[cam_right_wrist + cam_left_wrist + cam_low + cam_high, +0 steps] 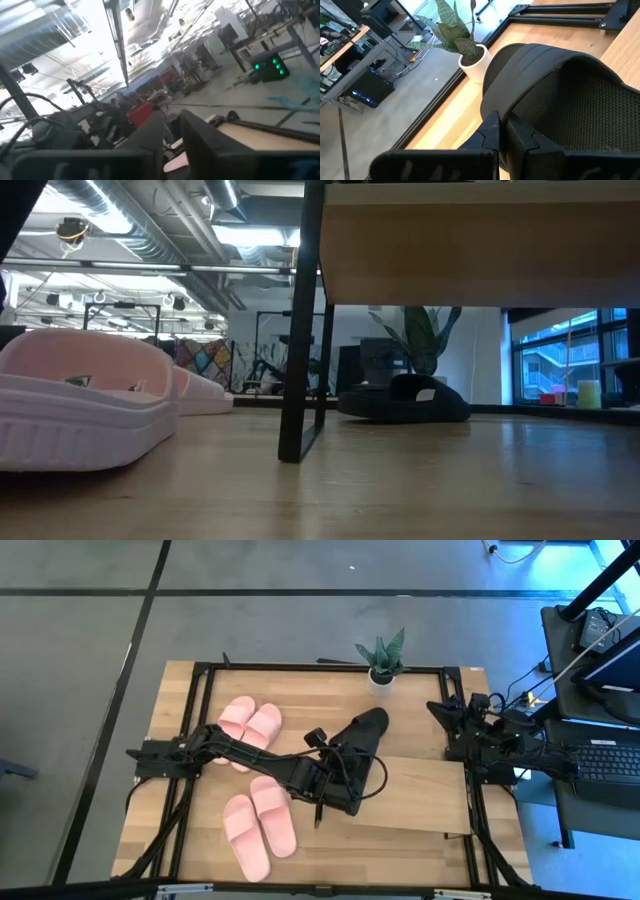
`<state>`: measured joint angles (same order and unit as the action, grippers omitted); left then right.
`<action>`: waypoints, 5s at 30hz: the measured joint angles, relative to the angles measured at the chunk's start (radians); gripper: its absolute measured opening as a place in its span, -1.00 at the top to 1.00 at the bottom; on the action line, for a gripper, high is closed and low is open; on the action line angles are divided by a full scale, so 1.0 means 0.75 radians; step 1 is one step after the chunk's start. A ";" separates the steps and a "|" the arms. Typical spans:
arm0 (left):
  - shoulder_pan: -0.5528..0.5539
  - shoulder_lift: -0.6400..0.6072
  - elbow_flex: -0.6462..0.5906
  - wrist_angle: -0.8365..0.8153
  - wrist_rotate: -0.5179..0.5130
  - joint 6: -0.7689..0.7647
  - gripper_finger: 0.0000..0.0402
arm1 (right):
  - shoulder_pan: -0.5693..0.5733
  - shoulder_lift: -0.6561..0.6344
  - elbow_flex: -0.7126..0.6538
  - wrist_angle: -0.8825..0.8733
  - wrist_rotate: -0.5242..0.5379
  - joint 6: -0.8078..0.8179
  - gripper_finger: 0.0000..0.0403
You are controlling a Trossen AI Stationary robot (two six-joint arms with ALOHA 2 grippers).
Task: Pick and place slides into the shelf
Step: Put the left black slipper onto the shelf
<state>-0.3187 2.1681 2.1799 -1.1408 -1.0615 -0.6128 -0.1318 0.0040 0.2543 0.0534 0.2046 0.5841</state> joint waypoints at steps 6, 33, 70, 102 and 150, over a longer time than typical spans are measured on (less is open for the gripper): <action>0.000 0.000 0.000 0.001 0.000 0.062 1.00 | 0.000 0.001 0.000 -0.124 -0.051 0.316 0.15; -0.001 0.000 0.000 0.001 0.009 0.109 1.00 | -0.241 0.883 0.569 -0.642 -0.798 0.356 0.01; 0.015 -0.002 0.000 0.001 -0.074 0.203 1.00 | -0.720 1.812 1.071 -1.037 -1.696 -0.294 0.01; -0.003 -0.002 0.001 0.011 -0.066 0.277 0.74 | -0.681 1.814 1.070 -0.923 -1.689 -0.337 0.78; 0.403 -0.482 -0.001 0.118 0.901 0.662 0.18 | -0.483 1.966 1.069 -0.633 -1.645 -0.226 0.78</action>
<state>-0.0167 1.8069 2.1796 -1.0520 -0.3860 -0.1166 -0.4940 1.4782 1.0557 -0.4211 -1.0294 0.4148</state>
